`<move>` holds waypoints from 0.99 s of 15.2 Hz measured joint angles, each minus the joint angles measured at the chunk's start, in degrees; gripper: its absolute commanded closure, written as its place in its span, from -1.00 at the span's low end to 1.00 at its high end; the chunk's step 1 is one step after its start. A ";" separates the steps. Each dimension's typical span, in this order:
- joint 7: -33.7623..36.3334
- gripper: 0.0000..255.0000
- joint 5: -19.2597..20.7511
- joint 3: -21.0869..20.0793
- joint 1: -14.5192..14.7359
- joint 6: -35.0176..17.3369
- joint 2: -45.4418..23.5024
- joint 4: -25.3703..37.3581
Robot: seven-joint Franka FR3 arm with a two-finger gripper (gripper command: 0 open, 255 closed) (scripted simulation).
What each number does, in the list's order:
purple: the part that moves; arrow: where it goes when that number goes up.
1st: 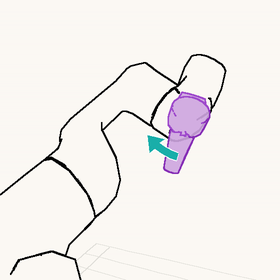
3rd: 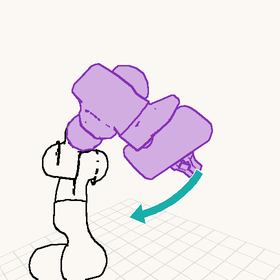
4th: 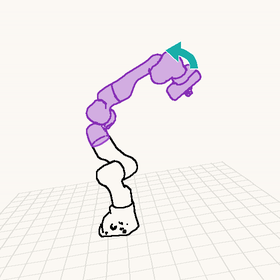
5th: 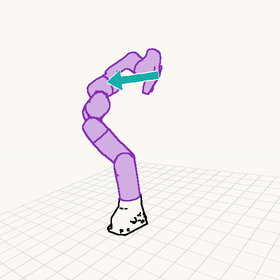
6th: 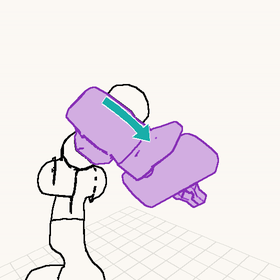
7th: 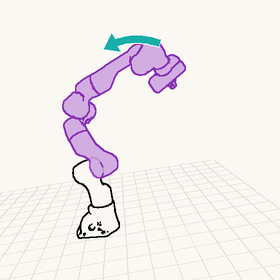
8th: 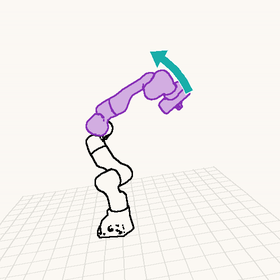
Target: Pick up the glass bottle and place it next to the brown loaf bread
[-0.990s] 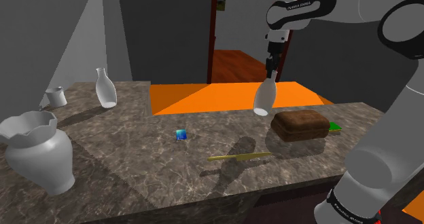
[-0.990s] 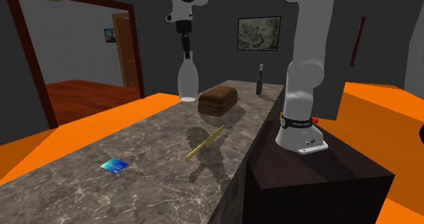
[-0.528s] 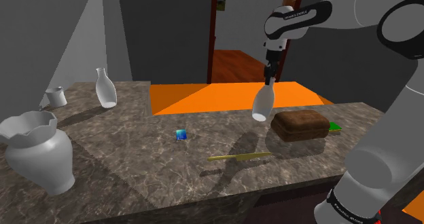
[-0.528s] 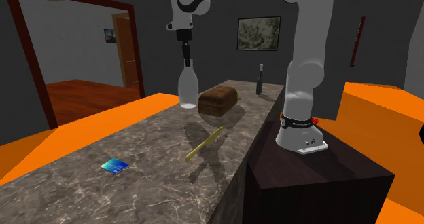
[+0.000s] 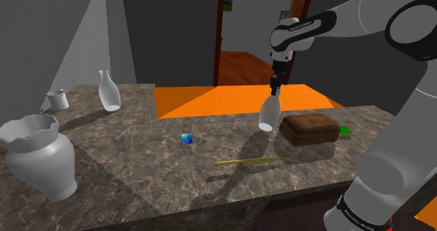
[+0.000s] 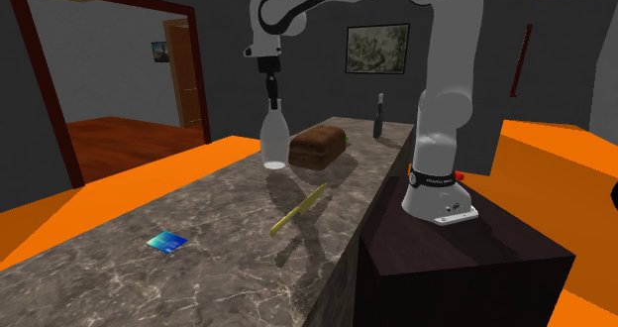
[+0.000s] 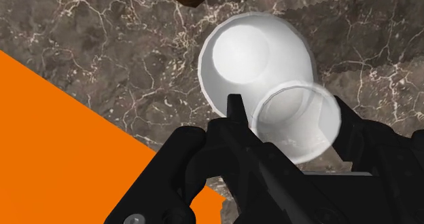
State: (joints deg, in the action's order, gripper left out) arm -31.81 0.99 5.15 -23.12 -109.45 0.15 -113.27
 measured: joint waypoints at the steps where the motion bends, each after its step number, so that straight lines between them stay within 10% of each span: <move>1: -0.13 1.00 0.00 0.07 -0.07 -0.78 -0.15 -0.63; 9: -0.07 1.00 -0.05 0.04 -0.04 -2.70 -0.80 -1.88; 10: -0.07 -1.00 -0.05 0.04 -0.04 -2.70 -0.80 -1.88; 15: -0.06 -1.00 -0.06 0.04 -0.04 -2.72 -0.79 -1.88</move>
State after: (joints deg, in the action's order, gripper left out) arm -31.87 0.93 5.19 -23.16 -112.16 -0.64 -115.15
